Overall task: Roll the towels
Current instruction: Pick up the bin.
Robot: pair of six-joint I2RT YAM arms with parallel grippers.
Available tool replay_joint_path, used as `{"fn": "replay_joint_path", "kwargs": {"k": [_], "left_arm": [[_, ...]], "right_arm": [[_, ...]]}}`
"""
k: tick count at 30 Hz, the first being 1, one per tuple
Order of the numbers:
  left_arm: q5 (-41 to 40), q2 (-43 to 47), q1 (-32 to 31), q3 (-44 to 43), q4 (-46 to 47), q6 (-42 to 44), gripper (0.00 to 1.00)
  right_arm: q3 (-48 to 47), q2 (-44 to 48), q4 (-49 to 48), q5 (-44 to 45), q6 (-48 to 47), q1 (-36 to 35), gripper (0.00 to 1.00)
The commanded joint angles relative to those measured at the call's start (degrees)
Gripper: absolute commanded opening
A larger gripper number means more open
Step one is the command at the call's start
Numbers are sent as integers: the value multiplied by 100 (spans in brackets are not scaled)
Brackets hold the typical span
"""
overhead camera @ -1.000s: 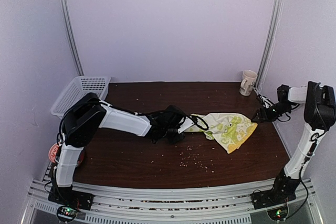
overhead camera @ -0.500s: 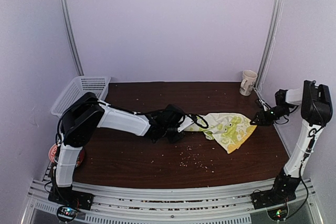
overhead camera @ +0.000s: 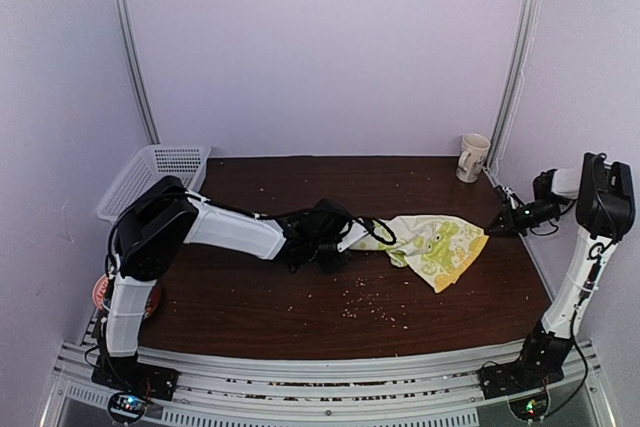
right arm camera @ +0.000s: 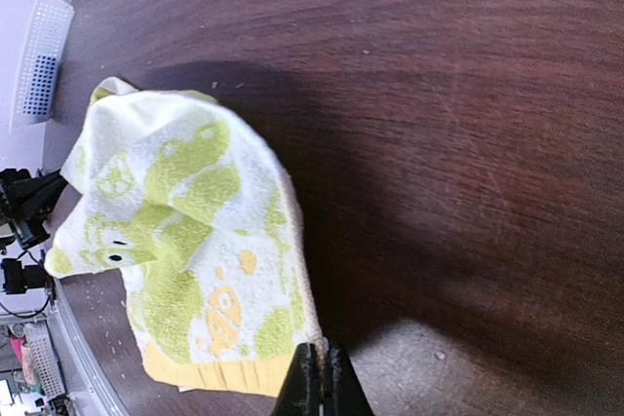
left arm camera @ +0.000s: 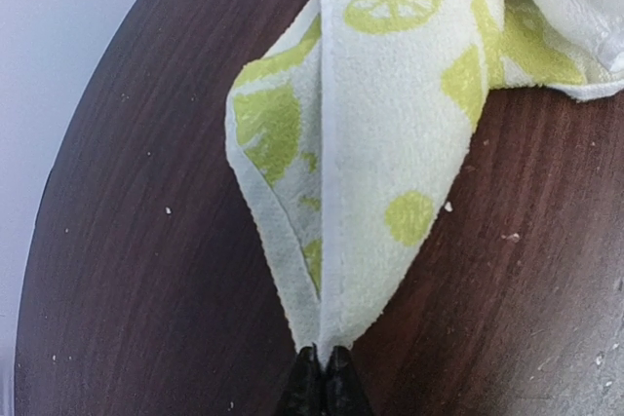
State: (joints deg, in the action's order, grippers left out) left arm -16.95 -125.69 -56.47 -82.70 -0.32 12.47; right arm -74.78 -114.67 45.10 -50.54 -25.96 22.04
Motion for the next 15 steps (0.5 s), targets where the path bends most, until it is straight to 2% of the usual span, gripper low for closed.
{"fn": "replay_joint_path", "kwargs": {"k": [1, 6, 11, 15], "left_arm": [[-89, 338, -31, -28, 178, -124, 0], [-372, 485, -31, -391, -313, -216, 0], [-909, 888, 35, -942, -1022, -291, 0], [-1163, 1324, 199, -1059, -1502, -466, 0]], "right_arm": [[-299, -143, 738, -674, -611, 6, 0], [-590, -35, 1225, -675, -1183, -188, 0], [-494, 696, 621, 154, -952, -876, 0], [-401, 1549, 81, 1201, -816, -1427, 0]]}}
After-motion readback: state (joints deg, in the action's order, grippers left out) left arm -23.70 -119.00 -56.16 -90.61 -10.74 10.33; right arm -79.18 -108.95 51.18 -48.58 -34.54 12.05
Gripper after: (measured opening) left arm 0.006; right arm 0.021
